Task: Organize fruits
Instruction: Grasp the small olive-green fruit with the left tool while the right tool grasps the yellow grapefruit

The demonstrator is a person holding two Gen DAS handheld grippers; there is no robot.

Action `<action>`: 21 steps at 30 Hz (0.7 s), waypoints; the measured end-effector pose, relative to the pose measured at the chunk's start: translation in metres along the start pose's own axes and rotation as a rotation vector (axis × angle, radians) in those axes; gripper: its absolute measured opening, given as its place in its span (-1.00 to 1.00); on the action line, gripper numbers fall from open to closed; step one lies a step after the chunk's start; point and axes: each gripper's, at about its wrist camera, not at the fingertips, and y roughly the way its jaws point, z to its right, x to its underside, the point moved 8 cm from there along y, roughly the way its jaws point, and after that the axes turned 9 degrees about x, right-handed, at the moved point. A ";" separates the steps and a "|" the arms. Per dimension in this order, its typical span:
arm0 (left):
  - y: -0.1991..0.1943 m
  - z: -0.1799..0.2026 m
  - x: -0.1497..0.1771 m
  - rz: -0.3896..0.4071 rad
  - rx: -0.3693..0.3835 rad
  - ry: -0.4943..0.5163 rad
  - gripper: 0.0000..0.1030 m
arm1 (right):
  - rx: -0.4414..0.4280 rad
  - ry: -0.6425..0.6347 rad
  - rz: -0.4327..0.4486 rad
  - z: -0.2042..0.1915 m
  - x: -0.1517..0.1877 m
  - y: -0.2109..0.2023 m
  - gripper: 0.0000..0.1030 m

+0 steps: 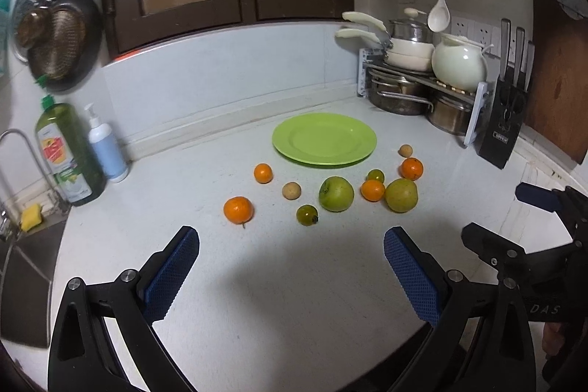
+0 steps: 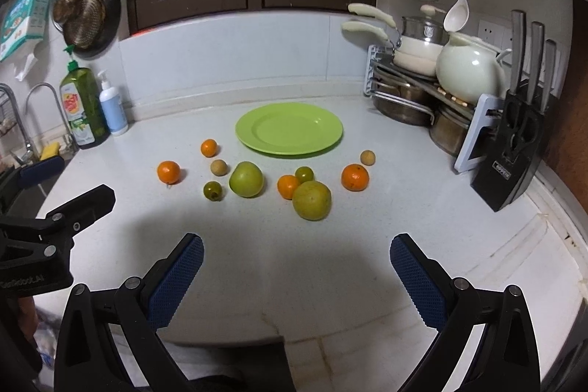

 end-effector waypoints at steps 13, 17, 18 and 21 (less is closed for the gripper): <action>0.079 -0.019 -0.004 -0.093 0.185 0.089 0.39 | 0.082 0.086 -0.108 -0.009 -0.008 0.065 0.78; 0.103 -0.018 -0.001 -0.143 0.229 0.067 0.29 | 0.102 0.110 -0.148 -0.006 -0.006 0.084 0.69; 0.108 -0.017 0.000 -0.151 0.240 0.059 0.29 | 0.093 0.114 -0.160 -0.004 -0.007 0.089 0.66; 0.128 -0.013 0.002 -0.184 0.235 0.045 0.17 | 0.066 0.105 -0.184 -0.002 -0.007 0.107 0.58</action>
